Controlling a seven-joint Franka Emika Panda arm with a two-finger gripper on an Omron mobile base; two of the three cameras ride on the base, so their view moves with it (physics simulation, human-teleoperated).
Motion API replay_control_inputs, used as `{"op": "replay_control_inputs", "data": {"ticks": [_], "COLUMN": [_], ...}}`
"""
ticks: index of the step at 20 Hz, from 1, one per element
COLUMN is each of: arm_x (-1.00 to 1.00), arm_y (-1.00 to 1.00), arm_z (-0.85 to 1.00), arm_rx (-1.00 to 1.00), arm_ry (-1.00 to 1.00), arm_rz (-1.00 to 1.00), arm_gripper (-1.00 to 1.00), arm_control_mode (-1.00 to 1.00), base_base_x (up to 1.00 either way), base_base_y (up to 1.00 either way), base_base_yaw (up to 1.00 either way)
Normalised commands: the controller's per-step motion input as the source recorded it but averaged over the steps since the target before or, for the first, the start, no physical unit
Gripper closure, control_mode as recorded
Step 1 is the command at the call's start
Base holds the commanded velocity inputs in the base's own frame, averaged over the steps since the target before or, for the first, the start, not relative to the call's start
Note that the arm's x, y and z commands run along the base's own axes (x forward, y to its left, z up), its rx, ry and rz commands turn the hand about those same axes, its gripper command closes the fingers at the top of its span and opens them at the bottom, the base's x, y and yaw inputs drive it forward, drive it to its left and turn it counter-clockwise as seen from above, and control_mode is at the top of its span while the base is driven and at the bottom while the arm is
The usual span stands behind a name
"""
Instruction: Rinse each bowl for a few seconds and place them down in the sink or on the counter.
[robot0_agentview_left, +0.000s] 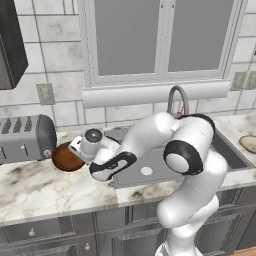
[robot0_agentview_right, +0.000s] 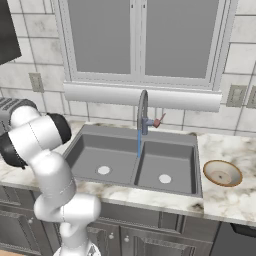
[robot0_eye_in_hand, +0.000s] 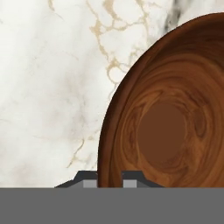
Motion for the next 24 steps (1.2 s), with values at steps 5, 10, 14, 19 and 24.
{"op": "replay_control_inputs", "data": {"ticks": [5,10,14,19,24], "arm_x": [-0.17,-0.17,-0.14,-0.06,0.0], "arm_y": [-0.4,-0.42,-0.45,-0.53,-0.55], "arm_z": [0.46,0.5,0.49,0.41,0.22], "arm_rx": [0.0,0.0,0.0,0.01,0.0], "arm_ry": [0.0,0.0,0.03,0.07,0.06], "arm_rz": [-0.29,-0.29,-0.27,-0.21,-0.17], "arm_gripper": [1.0,1.0,1.0,1.0,1.0], "arm_control_mode": [-1.0,-1.0,-1.0,-1.0,-1.0], "base_base_x": [0.0,0.0,0.0,0.0,0.0], "base_base_y": [0.0,0.0,0.0,0.0,0.0], "base_base_yaw": [0.0,0.0,0.0,0.0,0.0]}}
